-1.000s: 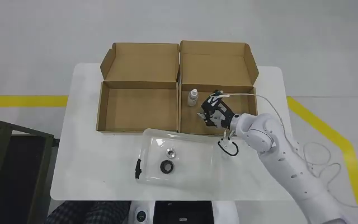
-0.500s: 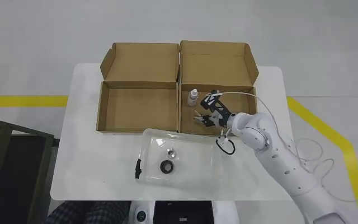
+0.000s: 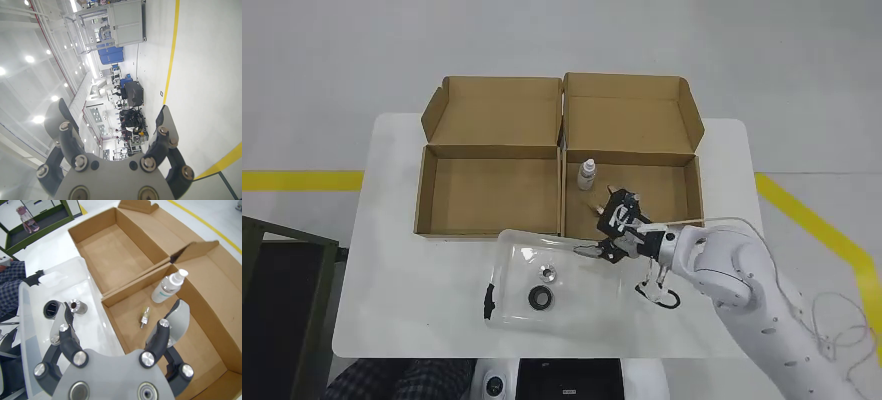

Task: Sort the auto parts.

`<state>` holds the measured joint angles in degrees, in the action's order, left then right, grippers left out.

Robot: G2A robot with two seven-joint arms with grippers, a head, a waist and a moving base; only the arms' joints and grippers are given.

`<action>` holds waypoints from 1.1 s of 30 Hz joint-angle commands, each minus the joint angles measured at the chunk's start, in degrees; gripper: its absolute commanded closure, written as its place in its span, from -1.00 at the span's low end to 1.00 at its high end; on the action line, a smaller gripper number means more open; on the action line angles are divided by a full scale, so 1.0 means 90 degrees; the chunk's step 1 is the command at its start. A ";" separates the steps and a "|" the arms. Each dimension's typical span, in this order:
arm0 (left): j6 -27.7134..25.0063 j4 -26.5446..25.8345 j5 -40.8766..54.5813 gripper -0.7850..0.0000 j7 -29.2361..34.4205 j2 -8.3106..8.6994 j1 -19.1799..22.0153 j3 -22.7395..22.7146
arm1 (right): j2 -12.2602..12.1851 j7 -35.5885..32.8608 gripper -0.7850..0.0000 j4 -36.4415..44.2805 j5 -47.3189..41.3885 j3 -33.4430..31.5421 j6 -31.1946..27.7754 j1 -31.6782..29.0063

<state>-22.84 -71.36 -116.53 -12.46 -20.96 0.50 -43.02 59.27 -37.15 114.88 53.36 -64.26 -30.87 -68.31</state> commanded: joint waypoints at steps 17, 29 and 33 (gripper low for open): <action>0.0000 0.0000 0.0000 -1.00 0.0000 0.0000 0.0000 0.0000 | 0.0187 0.1430 -1.00 -0.0110 0.2231 0.1327 0.0115 -0.0271; 0.0000 0.0000 0.0000 -1.00 0.0000 0.0000 0.0000 0.0000 | 0.0187 0.1430 -1.00 -0.0110 0.2231 0.1327 0.0115 -0.0271; 0.0000 0.0000 0.0000 -1.00 0.0000 0.0000 0.0000 0.0000 | 0.0187 0.1430 -1.00 -0.0110 0.2231 0.1327 0.0115 -0.0271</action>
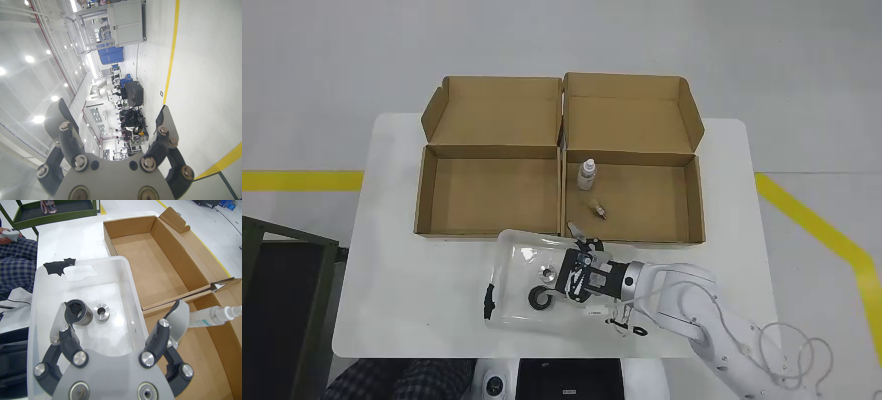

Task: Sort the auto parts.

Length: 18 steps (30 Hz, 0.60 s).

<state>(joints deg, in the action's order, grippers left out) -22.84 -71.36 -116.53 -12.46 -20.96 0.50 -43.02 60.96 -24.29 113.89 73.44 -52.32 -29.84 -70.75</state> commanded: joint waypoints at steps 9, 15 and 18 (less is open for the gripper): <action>0.0000 0.0000 0.0000 -1.00 0.0000 0.0000 0.0000 0.0000 | 0.0031 0.0216 -1.00 0.0007 0.0475 0.0221 -0.0257 0.0086; 0.0000 0.0000 0.0000 -1.00 0.0000 0.0000 0.0000 0.0000 | 0.0072 0.0340 -1.00 -0.0101 0.0854 0.0417 -0.0412 0.0186; 0.0000 0.0000 0.0000 -1.00 0.0000 0.0000 0.0000 0.0000 | 0.0079 0.0396 -1.00 -0.0139 0.0921 0.0428 -0.0435 0.0173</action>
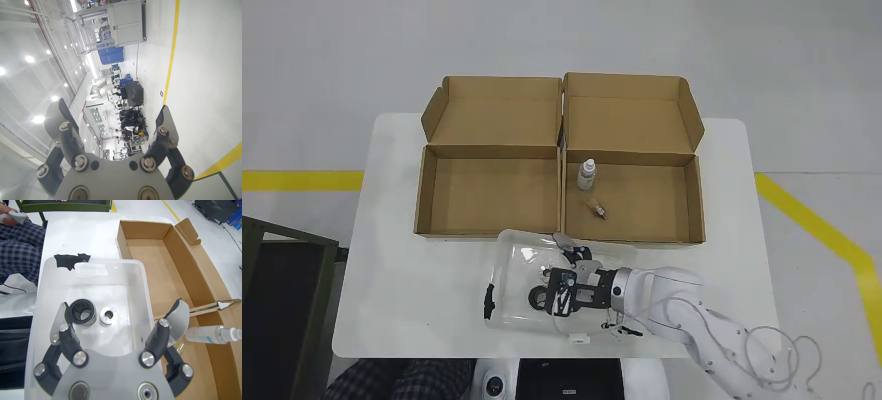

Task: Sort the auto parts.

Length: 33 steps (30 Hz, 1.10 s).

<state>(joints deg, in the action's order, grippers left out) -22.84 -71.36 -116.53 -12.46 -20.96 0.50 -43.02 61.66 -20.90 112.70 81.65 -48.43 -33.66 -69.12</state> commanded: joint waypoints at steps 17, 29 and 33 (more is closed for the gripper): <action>0.0000 0.0000 0.0000 -1.00 0.0000 0.0000 0.0000 0.0000 | -0.0127 0.0115 -0.57 0.0169 0.0459 -0.0347 -0.0386 -0.0468; 0.0000 0.0000 0.0000 -1.00 0.0000 0.0000 0.0000 0.0000 | -0.0105 -0.0193 -0.20 -0.0136 0.0603 -0.0372 -0.0308 -0.0430; 0.0000 0.0000 0.0000 -1.00 0.0000 0.0000 0.0000 0.0000 | -0.0054 -0.0236 -0.15 -0.0352 0.0528 -0.0259 -0.0302 -0.0280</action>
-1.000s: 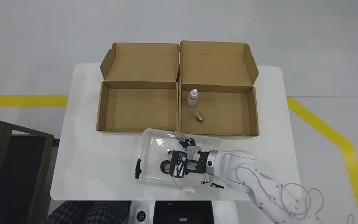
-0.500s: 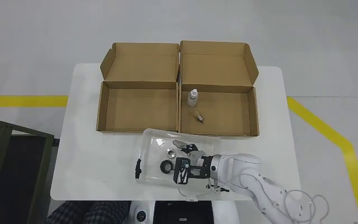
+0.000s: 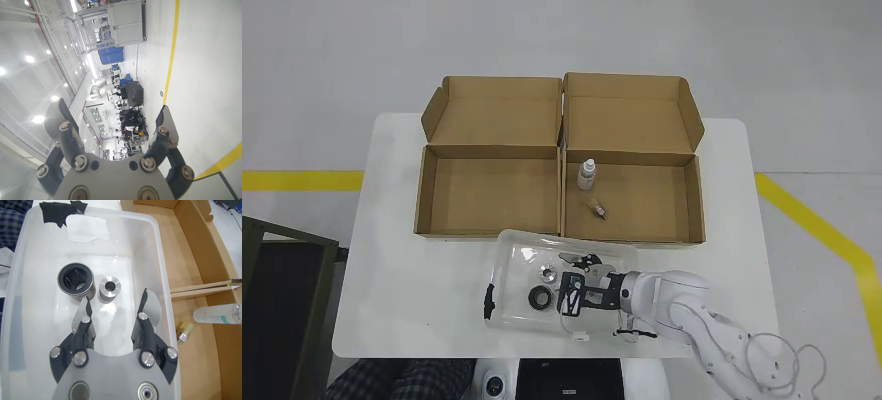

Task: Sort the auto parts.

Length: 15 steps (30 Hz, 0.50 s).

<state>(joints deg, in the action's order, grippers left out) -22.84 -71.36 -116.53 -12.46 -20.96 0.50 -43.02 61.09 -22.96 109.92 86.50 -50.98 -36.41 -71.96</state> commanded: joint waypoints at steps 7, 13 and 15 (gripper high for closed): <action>0.0000 0.0000 0.0000 -1.00 0.0000 0.0000 0.0000 0.0000 | 0.0129 -0.0125 -0.17 -0.0365 -0.0069 0.0276 0.0118 0.0346; 0.0000 0.0000 0.0000 -1.00 0.0000 0.0000 0.0000 0.0000 | 0.0218 -0.0111 -0.12 -0.0624 -0.0184 0.0438 0.0167 0.0535; 0.0000 0.0000 0.0000 -1.00 0.0000 0.0000 0.0000 0.0000 | 0.0256 -0.0105 -0.14 -0.0719 -0.0217 0.0515 0.0169 0.0621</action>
<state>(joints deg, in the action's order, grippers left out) -22.84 -71.36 -116.53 -12.46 -20.96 0.50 -43.02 63.25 -23.94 103.83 84.70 -46.64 -34.87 -66.71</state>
